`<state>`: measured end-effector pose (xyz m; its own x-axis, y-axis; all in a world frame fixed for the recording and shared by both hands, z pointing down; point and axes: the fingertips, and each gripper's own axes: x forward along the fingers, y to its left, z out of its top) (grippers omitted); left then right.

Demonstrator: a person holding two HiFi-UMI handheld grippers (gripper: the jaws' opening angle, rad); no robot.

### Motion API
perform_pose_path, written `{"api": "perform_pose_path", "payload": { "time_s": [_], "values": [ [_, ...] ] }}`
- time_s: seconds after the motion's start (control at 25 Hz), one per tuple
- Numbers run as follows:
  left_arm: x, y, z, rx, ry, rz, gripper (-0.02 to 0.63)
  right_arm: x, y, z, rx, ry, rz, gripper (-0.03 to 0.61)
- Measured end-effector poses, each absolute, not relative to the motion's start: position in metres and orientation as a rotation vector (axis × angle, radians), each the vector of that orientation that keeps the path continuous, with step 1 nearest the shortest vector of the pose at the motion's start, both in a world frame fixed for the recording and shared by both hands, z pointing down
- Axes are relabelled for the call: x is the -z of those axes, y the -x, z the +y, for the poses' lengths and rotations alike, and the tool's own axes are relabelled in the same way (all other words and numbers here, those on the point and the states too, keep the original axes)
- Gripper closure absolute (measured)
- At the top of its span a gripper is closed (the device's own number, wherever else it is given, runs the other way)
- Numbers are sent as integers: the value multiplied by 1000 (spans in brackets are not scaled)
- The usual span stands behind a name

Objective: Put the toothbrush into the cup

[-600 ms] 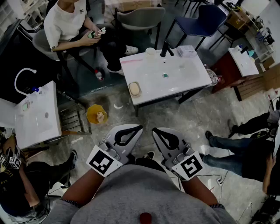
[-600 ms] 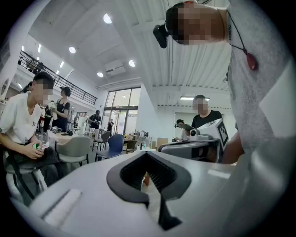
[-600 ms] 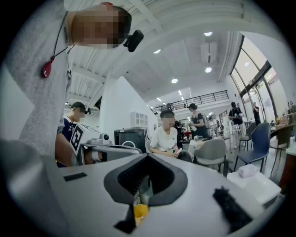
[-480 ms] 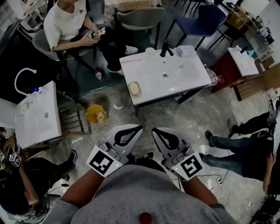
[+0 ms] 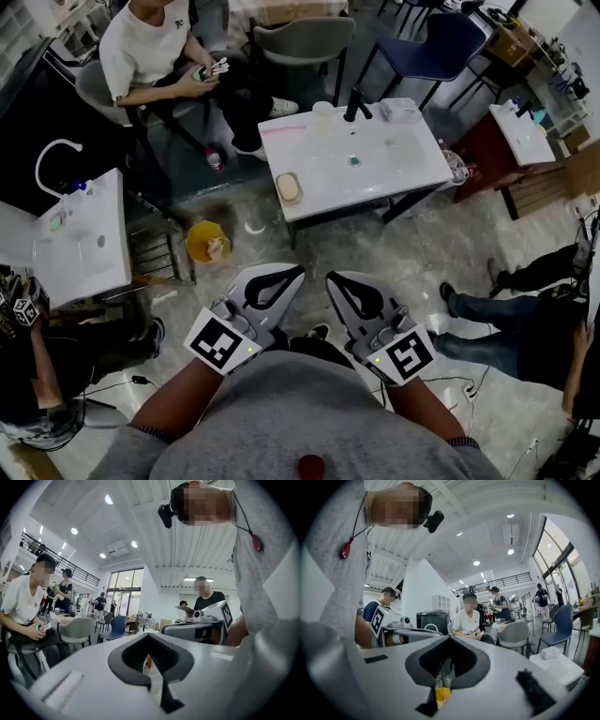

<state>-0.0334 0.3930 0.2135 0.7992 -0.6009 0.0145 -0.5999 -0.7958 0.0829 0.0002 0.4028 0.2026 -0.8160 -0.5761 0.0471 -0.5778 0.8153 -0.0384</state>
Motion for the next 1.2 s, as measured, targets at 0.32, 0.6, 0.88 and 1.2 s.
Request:
{"api": "perform_pose_path", "payload": {
  "time_s": [0.32, 0.6, 0.88, 1.2],
  "values": [
    [-211, 23, 403, 31, -2862, -1055, 607, -200, -20, 416, -89, -911, -2989, 565],
    [-212, 16, 402, 28, -2854, -1116, 607, -206, -29, 414, -86, -872, -3007, 565],
    [-215, 9, 385, 29, -2850, -1106, 607, -207, -30, 395, -37, -848, -3001, 566],
    [-220, 15, 342, 24, -2838, -1067, 607, -212, -17, 350, -36, -835, -2990, 565]
  ]
}}
